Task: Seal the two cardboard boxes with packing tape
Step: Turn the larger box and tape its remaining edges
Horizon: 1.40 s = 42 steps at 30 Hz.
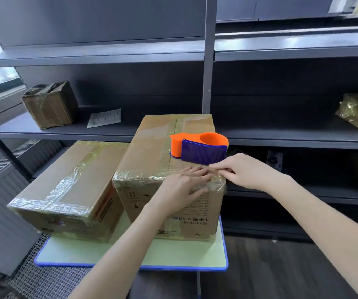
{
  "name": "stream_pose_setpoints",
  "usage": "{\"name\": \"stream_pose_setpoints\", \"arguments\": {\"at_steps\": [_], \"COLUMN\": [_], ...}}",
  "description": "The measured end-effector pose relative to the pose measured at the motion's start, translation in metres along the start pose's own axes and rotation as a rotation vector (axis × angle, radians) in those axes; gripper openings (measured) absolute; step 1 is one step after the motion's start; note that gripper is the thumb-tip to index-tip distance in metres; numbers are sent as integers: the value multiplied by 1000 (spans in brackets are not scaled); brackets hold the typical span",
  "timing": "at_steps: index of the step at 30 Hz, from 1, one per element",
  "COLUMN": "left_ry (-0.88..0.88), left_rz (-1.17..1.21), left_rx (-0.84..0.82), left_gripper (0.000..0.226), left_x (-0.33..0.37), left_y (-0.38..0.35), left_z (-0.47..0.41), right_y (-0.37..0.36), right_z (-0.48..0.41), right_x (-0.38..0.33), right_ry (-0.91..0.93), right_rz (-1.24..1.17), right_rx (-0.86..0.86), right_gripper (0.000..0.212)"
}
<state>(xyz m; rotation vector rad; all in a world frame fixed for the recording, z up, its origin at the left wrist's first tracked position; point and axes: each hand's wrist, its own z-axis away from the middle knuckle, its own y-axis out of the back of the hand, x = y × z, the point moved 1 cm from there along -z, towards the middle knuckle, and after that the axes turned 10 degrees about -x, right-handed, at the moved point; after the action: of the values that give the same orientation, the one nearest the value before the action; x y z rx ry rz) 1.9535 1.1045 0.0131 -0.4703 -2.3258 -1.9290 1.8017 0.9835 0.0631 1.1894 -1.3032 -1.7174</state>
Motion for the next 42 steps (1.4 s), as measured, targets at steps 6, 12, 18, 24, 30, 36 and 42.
{"name": "stream_pose_setpoints", "arguments": {"at_steps": [6, 12, 18, 24, 30, 36, 42], "left_ry": [30, 56, 35, 31, -18, 12, -23], "left_rz": [-10, -57, -101, -93, -111, -90, -117], "left_rx": [166, 258, 282, 323, 362, 318, 339], "left_gripper": [33, 36, 42, 44, 33, 34, 26], "left_x": [23, 33, 34, 30, 28, 31, 33], "left_y": [-18, -24, -28, -30, -31, -29, -27], "left_z": [-21, -21, -17, -22, -25, -21, -23], "right_y": [-14, -16, -13, -10, -7, -11, -13], "right_z": [14, 10, 3, 0, 5, 7, 10], "right_x": [22, 20, 15, 11, 16, 10, 9], "right_ry": [-77, 10, 22, -32, 15, -4, -17], "right_rz": [152, 149, 232, 143, 79, 47, 94], "right_rx": [-44, 18, 6, 92, 28, 66, 56], "right_gripper": [44, 33, 31, 21, 24, 23, 23]}}
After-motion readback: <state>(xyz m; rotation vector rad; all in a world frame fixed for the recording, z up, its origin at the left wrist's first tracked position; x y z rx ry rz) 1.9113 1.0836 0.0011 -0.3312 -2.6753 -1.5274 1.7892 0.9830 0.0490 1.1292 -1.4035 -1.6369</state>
